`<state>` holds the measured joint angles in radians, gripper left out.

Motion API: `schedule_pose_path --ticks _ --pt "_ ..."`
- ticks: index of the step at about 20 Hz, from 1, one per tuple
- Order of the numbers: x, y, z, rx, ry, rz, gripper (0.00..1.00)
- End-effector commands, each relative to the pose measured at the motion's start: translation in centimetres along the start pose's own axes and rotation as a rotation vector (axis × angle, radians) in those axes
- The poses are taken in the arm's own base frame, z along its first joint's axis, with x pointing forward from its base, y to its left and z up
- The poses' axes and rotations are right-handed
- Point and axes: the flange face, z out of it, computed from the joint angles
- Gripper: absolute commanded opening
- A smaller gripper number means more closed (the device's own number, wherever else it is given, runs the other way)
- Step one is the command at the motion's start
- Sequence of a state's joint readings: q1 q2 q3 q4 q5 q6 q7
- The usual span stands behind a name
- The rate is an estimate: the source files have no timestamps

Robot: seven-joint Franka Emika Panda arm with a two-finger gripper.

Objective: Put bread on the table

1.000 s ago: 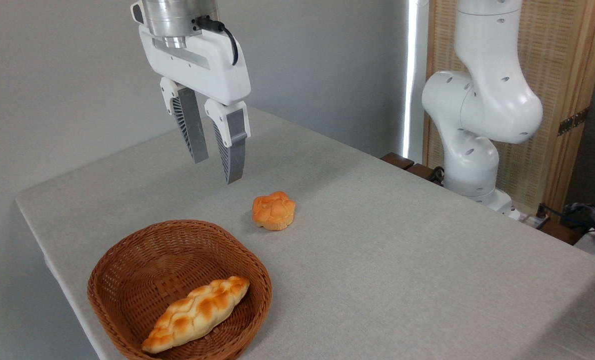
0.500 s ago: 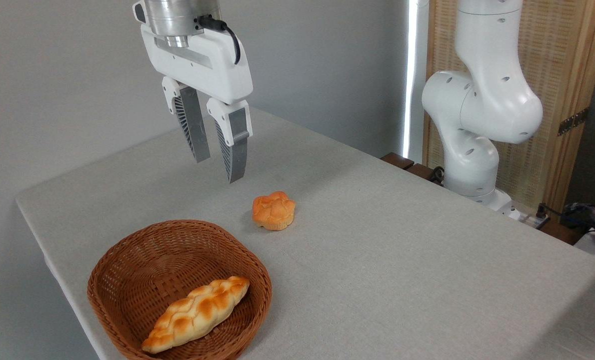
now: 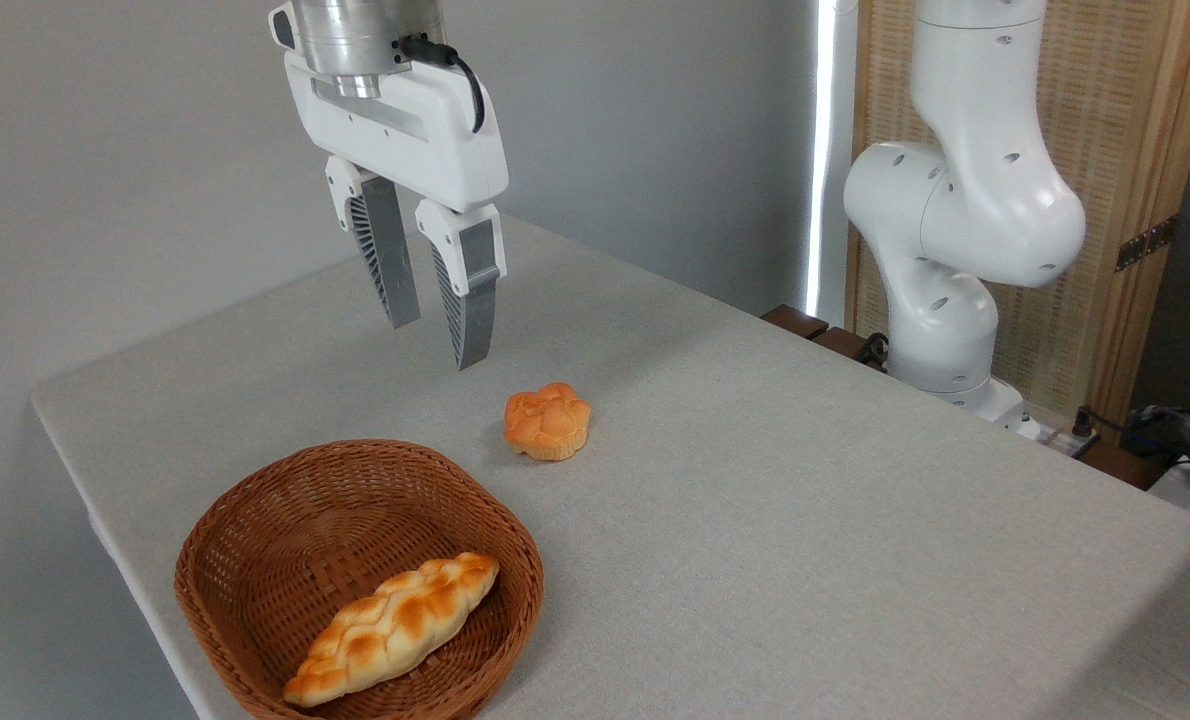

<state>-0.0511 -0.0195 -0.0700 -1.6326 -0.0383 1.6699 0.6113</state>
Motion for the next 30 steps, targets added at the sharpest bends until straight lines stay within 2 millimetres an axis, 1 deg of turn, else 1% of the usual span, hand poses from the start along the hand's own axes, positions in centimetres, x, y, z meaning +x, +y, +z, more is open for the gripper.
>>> schedule_pose_path --ticks 1,6,8,10,13,14,15,17,19,23,25,27,30 --pt "-1.5 0.2 0.1 0.031 0.048 -0.03 1.0" --pt "-0.7 -0.9 0.5 0.091 0.124 -0.035 1.0" --pt "-0.7 -1.7 1.3 0.115 0.141 -0.043 1.0" --pt "-1.0 -2.8 2.7 0.143 0.165 -0.059 1.0" --pt "-1.2 -3.8 4.7 0.153 0.176 -0.075 1.0" --pt "-1.5 -4.1 5.7 0.143 0.161 -0.082 1.0" --pt "-2.2 -4.8 6.8 0.133 0.145 -0.101 1.0" --pt "-2.4 -5.4 8.3 0.136 0.156 -0.119 1.0" --pt "-2.3 -5.6 9.7 0.138 0.18 -0.161 1.0" --pt "-2.0 -6.0 11.6 0.144 0.201 -0.228 1.0" --pt "-2.1 -6.1 13.2 0.147 0.206 -0.233 1.0" --pt "-1.9 -6.0 14.2 0.152 0.214 -0.229 1.0" --pt "-2.3 -6.0 15.5 0.139 0.193 -0.235 1.0"
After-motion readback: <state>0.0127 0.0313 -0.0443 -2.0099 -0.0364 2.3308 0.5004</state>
